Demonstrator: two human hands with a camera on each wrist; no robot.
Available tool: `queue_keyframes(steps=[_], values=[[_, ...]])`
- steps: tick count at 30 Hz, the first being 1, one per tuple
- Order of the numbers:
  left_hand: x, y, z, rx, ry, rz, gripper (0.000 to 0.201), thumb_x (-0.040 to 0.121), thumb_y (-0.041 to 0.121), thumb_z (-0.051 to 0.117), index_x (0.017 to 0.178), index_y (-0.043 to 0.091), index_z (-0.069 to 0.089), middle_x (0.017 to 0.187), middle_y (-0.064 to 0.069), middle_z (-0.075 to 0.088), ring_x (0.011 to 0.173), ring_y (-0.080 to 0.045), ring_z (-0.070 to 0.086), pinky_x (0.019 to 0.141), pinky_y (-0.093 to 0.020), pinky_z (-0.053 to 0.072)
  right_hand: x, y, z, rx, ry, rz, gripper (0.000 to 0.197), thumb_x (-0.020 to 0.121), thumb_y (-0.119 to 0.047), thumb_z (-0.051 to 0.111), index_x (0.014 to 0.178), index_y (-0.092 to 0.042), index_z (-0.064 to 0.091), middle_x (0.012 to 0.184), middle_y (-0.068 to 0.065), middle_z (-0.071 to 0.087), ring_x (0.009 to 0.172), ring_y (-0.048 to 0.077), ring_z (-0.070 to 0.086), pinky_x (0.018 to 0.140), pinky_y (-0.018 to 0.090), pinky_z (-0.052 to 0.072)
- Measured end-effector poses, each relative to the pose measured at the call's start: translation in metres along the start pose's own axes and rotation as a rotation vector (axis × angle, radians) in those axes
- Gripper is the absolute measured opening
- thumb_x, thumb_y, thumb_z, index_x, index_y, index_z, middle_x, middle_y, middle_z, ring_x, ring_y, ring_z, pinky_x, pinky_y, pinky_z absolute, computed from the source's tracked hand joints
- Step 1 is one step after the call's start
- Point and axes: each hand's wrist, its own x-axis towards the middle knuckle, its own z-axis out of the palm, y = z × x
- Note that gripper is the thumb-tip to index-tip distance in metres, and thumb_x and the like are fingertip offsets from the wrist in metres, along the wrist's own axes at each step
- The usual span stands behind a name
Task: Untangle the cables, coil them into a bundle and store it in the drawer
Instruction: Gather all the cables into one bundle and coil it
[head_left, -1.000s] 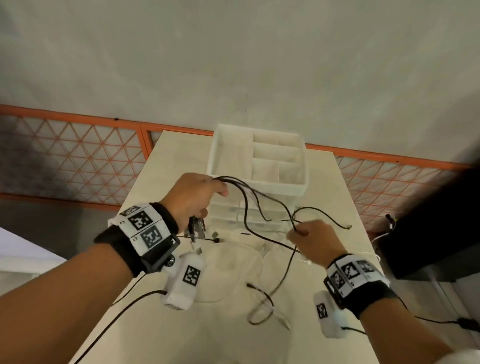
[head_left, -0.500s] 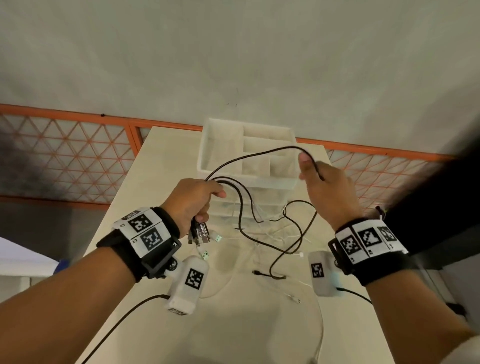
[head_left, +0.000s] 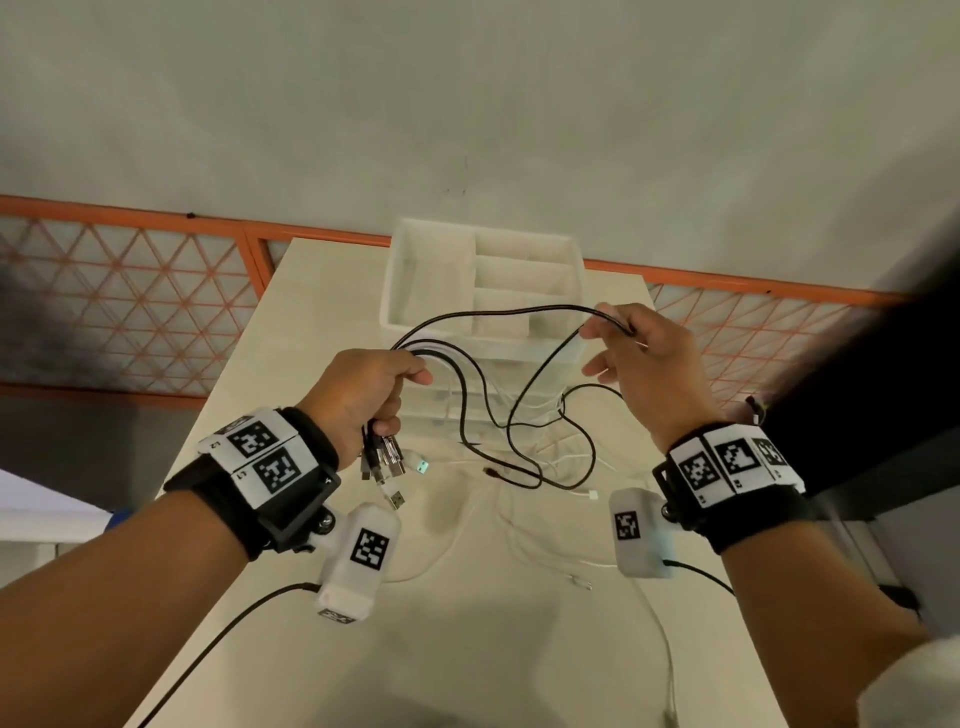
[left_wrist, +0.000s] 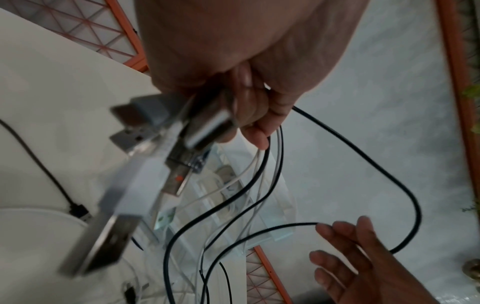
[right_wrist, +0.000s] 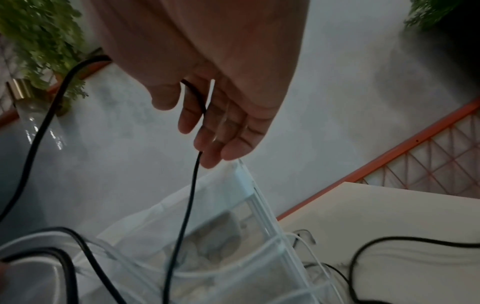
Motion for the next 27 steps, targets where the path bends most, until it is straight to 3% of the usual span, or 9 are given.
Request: queue_keyframes(steps=[4, 7, 9, 12, 15, 19, 24, 27], values=[[0.002, -0.002, -0.005, -0.004, 0.005, 0.001, 0.016, 0.089, 0.011, 0.057, 0.076, 0.004, 0.063, 0.043, 0.007, 0.024, 0.035, -0.010, 0.018, 0.035, -0.020, 0.021, -0.006, 0.021, -0.001, 0.011, 0.142, -0.011, 0.014, 0.094, -0.022, 0.066, 0.084, -0.032, 0.070, 0.088, -0.010, 0.072, 0.063, 0.013, 0.069, 0.064, 0.031, 0.054], [0.002, 0.000, -0.010, -0.078, -0.019, 0.008, 0.016, 0.086, 0.015, 0.057, 0.071, 0.009, 0.059, 0.048, 0.007, 0.022, 0.039, -0.011, 0.016, 0.037, -0.020, 0.020, -0.001, 0.026, -0.009, -0.050, 0.293, 0.022, 0.016, 0.095, -0.039, 0.063, 0.079, -0.036, 0.063, 0.081, -0.005, 0.071, 0.068, 0.022, 0.070, 0.060, 0.036, 0.054], [0.002, 0.005, -0.011, -0.141, -0.053, 0.042, 0.022, 0.088, 0.023, 0.058, 0.069, 0.012, 0.056, 0.049, 0.007, 0.021, 0.039, -0.011, 0.015, 0.038, -0.021, 0.019, 0.005, 0.026, -0.014, -0.108, 0.326, 0.092, 0.021, 0.094, -0.051, 0.058, 0.079, -0.036, 0.059, 0.080, -0.001, 0.072, 0.073, 0.027, 0.071, 0.069, 0.045, 0.058], [0.001, 0.010, -0.010, -0.155, -0.047, 0.099, 0.032, 0.092, 0.035, 0.064, 0.070, 0.013, 0.056, 0.048, 0.009, 0.021, 0.039, -0.009, 0.016, 0.038, -0.020, 0.019, 0.012, 0.021, -0.018, -0.097, 0.332, 0.073, 0.023, 0.094, -0.057, 0.054, 0.087, -0.035, 0.060, 0.083, -0.003, 0.073, 0.073, 0.021, 0.071, 0.075, 0.049, 0.059], [0.003, 0.007, -0.008, -0.104, -0.007, 0.157, 0.035, 0.091, 0.039, 0.066, 0.073, 0.011, 0.057, 0.046, 0.009, 0.023, 0.038, -0.009, 0.018, 0.038, -0.019, 0.021, 0.018, 0.005, -0.022, 0.000, 0.337, -0.050, 0.025, 0.097, -0.051, 0.054, 0.095, -0.027, 0.062, 0.092, -0.004, 0.071, 0.064, 0.014, 0.069, 0.072, 0.042, 0.059], [0.003, 0.004, -0.009, -0.078, 0.000, 0.183, 0.035, 0.090, 0.041, 0.066, 0.074, 0.011, 0.058, 0.048, 0.008, 0.023, 0.040, -0.009, 0.018, 0.039, -0.021, 0.022, 0.018, 0.003, -0.023, -0.022, 0.315, -0.100, 0.019, 0.097, -0.049, 0.054, 0.095, -0.030, 0.060, 0.091, -0.010, 0.069, 0.065, 0.013, 0.071, 0.071, 0.038, 0.058], [0.002, 0.005, -0.013, -0.042, 0.036, 0.210, 0.035, 0.092, 0.040, 0.065, 0.074, 0.010, 0.059, 0.050, 0.006, 0.023, 0.041, -0.010, 0.019, 0.039, -0.021, 0.025, 0.009, 0.022, -0.022, -0.056, 0.306, -0.033, 0.027, 0.094, -0.057, 0.055, 0.097, -0.030, 0.058, 0.091, -0.010, 0.070, 0.066, 0.015, 0.069, 0.062, 0.030, 0.050], [0.002, 0.006, -0.011, -0.086, 0.079, 0.238, 0.032, 0.096, 0.032, 0.061, 0.073, 0.010, 0.057, 0.043, 0.010, 0.035, 0.040, -0.010, 0.020, 0.041, -0.022, 0.025, 0.015, 0.045, -0.023, -0.200, 0.221, 0.175, 0.037, 0.093, -0.061, 0.051, 0.094, -0.026, 0.063, 0.080, -0.002, 0.074, 0.067, 0.021, 0.069, 0.070, 0.042, 0.057]])
